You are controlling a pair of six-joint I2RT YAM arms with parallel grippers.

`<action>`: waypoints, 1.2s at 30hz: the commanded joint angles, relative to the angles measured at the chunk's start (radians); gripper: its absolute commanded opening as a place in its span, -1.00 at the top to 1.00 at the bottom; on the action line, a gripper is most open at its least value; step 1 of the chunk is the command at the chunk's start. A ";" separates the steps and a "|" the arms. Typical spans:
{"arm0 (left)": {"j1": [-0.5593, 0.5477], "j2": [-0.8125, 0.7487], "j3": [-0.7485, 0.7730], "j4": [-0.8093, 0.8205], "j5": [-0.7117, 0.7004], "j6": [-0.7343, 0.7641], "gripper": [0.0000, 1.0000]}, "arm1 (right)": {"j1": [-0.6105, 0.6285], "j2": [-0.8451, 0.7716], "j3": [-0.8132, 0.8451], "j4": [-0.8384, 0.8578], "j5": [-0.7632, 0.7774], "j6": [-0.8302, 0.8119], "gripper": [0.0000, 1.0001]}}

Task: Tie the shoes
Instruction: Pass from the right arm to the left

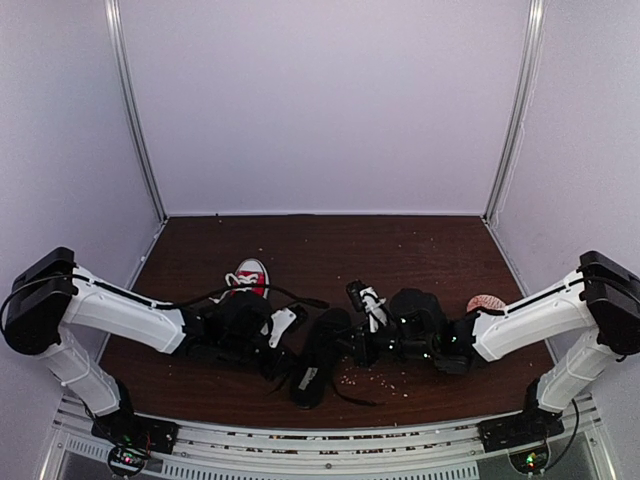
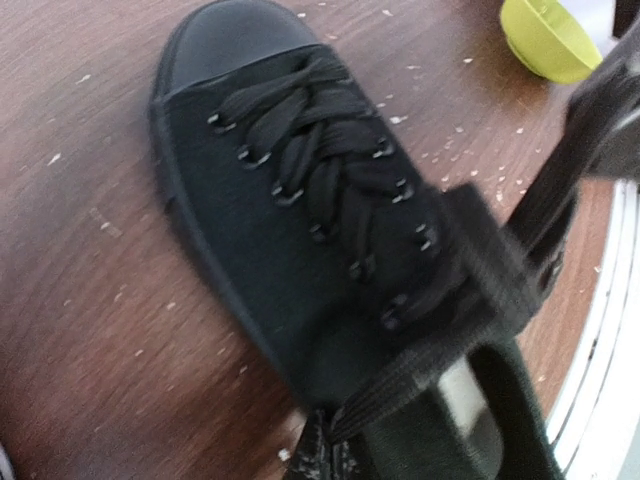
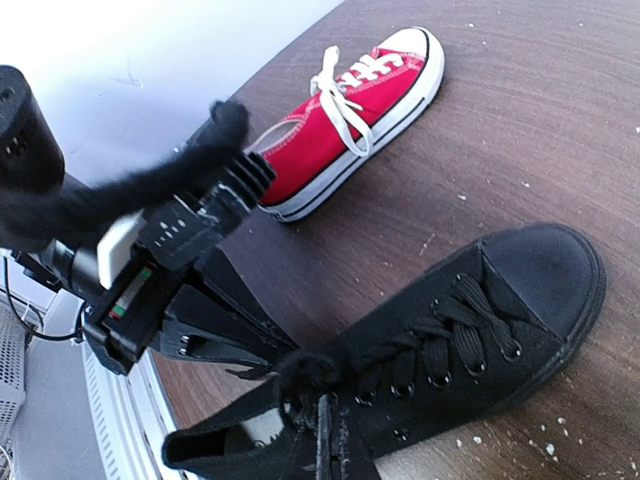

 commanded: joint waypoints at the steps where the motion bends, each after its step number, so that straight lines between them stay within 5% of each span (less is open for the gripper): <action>1: 0.007 -0.044 -0.052 -0.024 -0.048 -0.026 0.99 | 0.015 0.023 0.058 -0.031 -0.002 -0.013 1.00; 10: 0.007 -0.075 -0.126 -0.025 -0.048 -0.085 1.00 | 0.029 0.084 0.107 -0.044 -0.015 -0.008 1.00; 18: 0.007 -0.188 -0.082 -0.048 -0.113 -0.075 0.03 | 0.030 0.080 0.091 -0.018 -0.016 0.005 1.00; 24: 0.007 -0.256 0.000 -0.035 -0.109 -0.110 0.04 | 0.029 0.059 0.080 -0.018 -0.004 -0.001 1.00; 36: 0.007 -0.108 0.146 -0.033 -0.039 -0.293 -0.04 | 0.030 0.060 0.067 0.012 -0.017 0.003 1.00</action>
